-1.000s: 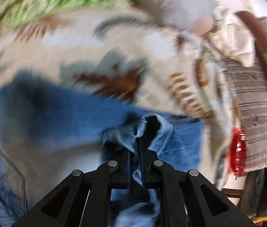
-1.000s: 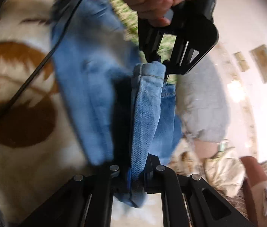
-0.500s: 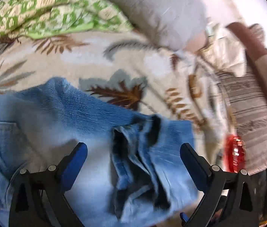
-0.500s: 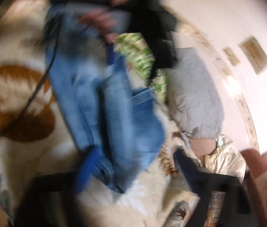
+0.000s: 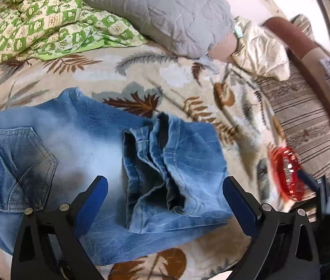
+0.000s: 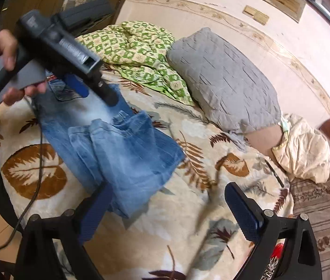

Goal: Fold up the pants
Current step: 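Raise both grippers away from the folded jeans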

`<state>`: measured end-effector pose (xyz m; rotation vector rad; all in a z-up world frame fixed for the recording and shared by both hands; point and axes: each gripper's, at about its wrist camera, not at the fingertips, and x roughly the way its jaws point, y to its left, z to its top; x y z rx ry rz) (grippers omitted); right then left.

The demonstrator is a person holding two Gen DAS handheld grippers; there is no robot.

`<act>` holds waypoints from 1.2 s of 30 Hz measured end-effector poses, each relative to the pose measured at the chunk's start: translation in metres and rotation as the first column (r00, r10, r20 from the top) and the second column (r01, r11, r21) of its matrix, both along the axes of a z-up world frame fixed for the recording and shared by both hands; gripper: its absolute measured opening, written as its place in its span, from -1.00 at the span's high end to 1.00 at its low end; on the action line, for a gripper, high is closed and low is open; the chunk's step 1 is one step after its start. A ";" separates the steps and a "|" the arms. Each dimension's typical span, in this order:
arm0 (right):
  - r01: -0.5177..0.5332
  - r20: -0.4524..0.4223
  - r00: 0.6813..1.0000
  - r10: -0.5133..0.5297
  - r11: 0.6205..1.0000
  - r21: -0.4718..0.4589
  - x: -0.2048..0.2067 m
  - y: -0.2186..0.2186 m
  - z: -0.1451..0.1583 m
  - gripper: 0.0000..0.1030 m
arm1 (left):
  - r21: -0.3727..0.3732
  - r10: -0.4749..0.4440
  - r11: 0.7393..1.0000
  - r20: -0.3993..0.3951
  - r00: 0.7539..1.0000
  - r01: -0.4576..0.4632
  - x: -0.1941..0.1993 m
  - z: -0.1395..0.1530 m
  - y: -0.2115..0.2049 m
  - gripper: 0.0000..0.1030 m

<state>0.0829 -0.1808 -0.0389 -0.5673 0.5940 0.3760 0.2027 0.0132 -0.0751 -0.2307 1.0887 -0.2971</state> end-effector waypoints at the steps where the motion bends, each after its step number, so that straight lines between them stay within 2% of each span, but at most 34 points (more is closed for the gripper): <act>1: 0.006 -0.007 1.000 -0.006 1.000 0.003 0.003 -0.003 -0.002 -0.90 | 0.018 0.004 1.000 -0.003 1.000 -0.004 0.000 -0.002 -0.002 -0.91; 6: 0.027 -0.022 0.999 -0.026 0.999 0.030 0.010 -0.022 -0.003 -0.90 | 0.068 -0.032 0.997 -0.076 0.997 0.037 -0.003 -0.023 -0.019 -0.91; 10: 0.039 -0.044 0.998 -0.037 0.998 0.043 0.015 -0.032 -0.008 -0.90 | 0.186 -0.048 0.980 -0.098 0.994 0.066 -0.003 -0.048 -0.026 -0.91; 11: 0.038 -0.049 0.998 -0.035 0.998 0.046 0.016 -0.033 -0.008 -0.90 | 0.209 -0.043 0.976 -0.107 0.993 0.065 -0.003 -0.055 -0.025 -0.78; 12: 0.035 -0.057 0.998 -0.032 0.998 0.050 0.018 -0.034 -0.009 -0.90 | 0.210 -0.045 0.975 -0.126 0.991 0.071 -0.003 -0.062 -0.023 -0.38; 13: 0.031 -0.063 0.998 -0.028 0.998 0.054 0.020 -0.035 -0.010 -0.90 | 0.196 -0.048 0.978 -0.134 0.990 0.074 -0.003 -0.067 -0.020 -0.33; 14: 0.024 -0.067 0.998 -0.020 0.998 0.055 0.023 -0.036 -0.010 -0.90 | 0.188 -0.042 0.980 -0.110 0.993 0.062 -0.006 -0.066 -0.018 -0.28; 15: 0.013 -0.073 0.997 -0.008 0.998 0.060 0.028 -0.037 -0.009 -0.90 | 0.180 -0.043 0.982 -0.105 0.994 0.061 -0.008 -0.065 -0.017 -0.14; 17: -0.012 -0.104 0.994 0.022 0.995 0.098 0.042 -0.040 -0.003 -0.90 | 0.177 -0.047 0.982 -0.100 0.994 0.064 -0.012 -0.063 -0.017 -0.10; 20: -0.077 -0.155 0.981 0.112 0.973 0.217 0.080 -0.039 0.013 -0.90 | 0.183 -0.056 0.980 -0.088 0.995 0.072 -0.017 -0.063 -0.018 -0.05; 22: -0.110 -0.185 0.971 0.150 0.971 0.212 0.106 -0.030 0.015 -0.89 | 0.172 -0.046 0.983 -0.077 0.996 0.059 -0.020 -0.064 -0.016 -0.05; 23: -0.131 -0.205 0.964 0.167 0.975 0.178 0.125 -0.019 0.011 -0.87 | 0.171 -0.044 0.984 -0.071 0.996 0.056 -0.021 -0.064 -0.017 -0.04; 24: -0.143 -0.221 0.960 0.174 0.978 0.149 0.137 -0.012 0.006 -0.77 | 0.169 -0.044 0.984 -0.063 0.997 0.054 -0.022 -0.065 -0.014 -0.04; 27: -0.146 -0.306 0.939 0.157 0.988 0.059 0.184 0.014 -0.022 -0.28 | 0.157 -0.034 0.987 -0.054 0.998 0.042 -0.024 -0.064 -0.012 -0.03; 28: -0.140 -0.357 0.922 0.149 0.989 0.051 0.201 0.022 -0.037 -0.07 | 0.153 -0.029 0.987 -0.053 0.998 0.037 -0.025 -0.063 -0.012 -0.02; 29: -0.147 -0.404 0.901 0.157 0.988 0.057 0.210 0.026 -0.047 0.02 | 0.151 -0.029 0.988 -0.053 0.998 0.036 -0.025 -0.063 -0.011 0.00; 31: -0.176 -0.463 0.867 0.185 0.982 0.063 0.216 0.034 -0.064 0.08 | 0.149 -0.032 0.988 -0.052 0.998 0.040 -0.027 -0.063 -0.010 0.02; 36: -0.200 -0.493 0.835 0.246 0.969 0.145 0.219 0.036 -0.066 0.05 | 0.134 -0.045 0.990 -0.056 0.997 0.053 -0.027 -0.063 -0.007 0.05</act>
